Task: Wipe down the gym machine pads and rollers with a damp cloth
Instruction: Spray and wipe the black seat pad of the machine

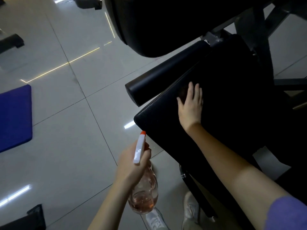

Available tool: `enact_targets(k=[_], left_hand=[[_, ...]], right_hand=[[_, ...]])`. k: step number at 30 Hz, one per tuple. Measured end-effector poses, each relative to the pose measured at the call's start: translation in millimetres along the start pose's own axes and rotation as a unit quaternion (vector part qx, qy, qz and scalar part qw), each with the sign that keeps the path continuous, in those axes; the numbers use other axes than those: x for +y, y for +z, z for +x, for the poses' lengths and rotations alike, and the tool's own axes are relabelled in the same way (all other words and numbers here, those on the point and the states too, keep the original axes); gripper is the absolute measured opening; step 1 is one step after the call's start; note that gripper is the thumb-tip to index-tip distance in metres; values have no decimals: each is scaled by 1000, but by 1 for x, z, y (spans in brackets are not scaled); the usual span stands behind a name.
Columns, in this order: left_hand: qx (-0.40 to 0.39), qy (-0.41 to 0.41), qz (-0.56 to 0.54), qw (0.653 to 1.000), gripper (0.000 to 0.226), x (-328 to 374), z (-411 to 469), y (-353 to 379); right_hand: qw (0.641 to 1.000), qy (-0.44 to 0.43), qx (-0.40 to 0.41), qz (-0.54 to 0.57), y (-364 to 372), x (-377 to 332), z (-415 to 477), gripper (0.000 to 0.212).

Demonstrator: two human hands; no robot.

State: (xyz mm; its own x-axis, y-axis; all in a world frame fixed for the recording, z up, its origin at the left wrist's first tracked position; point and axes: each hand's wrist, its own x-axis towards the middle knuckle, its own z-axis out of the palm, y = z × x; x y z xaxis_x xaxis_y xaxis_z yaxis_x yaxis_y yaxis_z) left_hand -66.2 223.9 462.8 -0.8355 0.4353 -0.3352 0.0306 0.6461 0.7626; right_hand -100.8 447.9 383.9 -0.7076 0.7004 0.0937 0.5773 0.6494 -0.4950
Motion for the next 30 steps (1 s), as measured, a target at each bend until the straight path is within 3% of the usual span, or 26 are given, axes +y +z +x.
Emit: enact_targets(k=[3, 7, 10, 13, 16, 18, 20, 22, 25, 27, 30], left_hand=[[2, 5, 20, 1000, 15, -5, 0, 0], [23, 5, 22, 999, 19, -8, 4, 0], [22, -4, 18, 1000, 13, -9, 3, -1], [17, -5, 12, 1000, 18, -14, 2, -3], [6, -9, 24, 1000, 30, -22, 0, -3], [12, -29, 19, 999, 35, -26, -1, -5], [19, -40, 13, 999, 38, -30, -2, -7], [15, -32, 7, 999, 44, -32, -2, -8], [12, -26, 13, 1000, 42, -34, -2, -10], [14, -33, 9, 999, 38, -34, -2, -11], [20, -29, 1, 999, 38, -37, -1, -12]], right_hand=[[999, -26, -9, 24, 8, -25, -1, 62], [971, -226, -80, 10, 20, -20, -48, 62], [955, -284, -89, 10, 13, 15, -78, 63], [973, -226, -51, 10, 7, 31, -62, 60], [997, -56, -1, 44, 8, 2, -28, 60], [995, 42, 28, 81, 13, -26, -13, 61], [997, 18, 28, 74, 20, -48, -17, 62], [992, -107, -23, 67, 29, -55, -36, 62], [952, -275, -121, 51, 26, -33, -65, 63], [944, -288, -154, 40, 14, -10, -66, 63], [980, -166, -104, 30, 6, -4, -44, 59]])
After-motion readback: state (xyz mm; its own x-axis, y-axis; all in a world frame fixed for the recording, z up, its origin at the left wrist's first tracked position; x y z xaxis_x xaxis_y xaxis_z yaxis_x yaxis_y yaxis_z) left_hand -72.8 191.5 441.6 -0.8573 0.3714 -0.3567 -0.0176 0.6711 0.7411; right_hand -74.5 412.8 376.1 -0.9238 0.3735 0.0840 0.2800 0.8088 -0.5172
